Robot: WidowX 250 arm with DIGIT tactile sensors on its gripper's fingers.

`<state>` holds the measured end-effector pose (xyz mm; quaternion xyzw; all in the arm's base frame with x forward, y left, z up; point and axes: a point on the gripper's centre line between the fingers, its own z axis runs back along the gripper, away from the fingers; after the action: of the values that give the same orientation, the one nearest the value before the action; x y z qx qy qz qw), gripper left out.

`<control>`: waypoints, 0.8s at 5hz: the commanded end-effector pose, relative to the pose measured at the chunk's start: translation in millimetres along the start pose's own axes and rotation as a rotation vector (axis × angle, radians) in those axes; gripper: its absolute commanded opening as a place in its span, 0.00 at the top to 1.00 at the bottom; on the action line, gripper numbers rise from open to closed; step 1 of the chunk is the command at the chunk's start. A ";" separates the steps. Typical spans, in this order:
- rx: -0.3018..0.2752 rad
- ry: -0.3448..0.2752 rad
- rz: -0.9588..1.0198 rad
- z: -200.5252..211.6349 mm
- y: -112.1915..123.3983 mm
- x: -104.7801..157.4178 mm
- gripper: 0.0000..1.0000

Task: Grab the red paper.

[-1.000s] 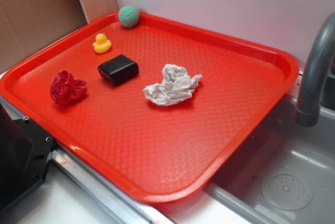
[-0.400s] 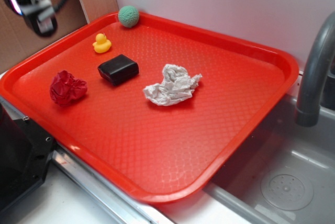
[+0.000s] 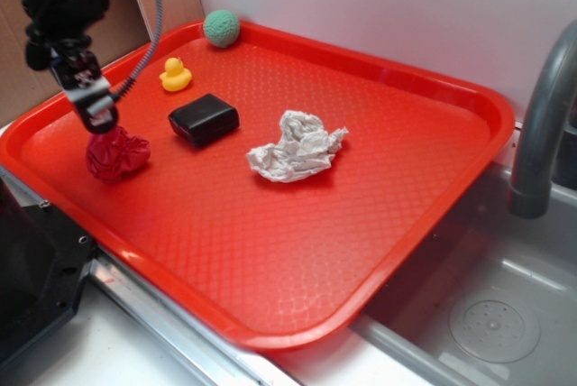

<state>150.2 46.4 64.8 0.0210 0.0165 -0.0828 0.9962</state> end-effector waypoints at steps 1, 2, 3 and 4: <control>-0.004 0.095 0.006 -50.0 -2.6 22.6 0.00; 0.004 0.110 0.013 -47.4 -6.4 18.1 1.00; 0.015 0.115 0.018 -36.0 -6.4 14.3 1.00; 0.033 0.075 0.027 -1.8 -10.7 16.5 1.00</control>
<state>157.9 33.0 56.5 0.0365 0.0686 -0.0612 0.9951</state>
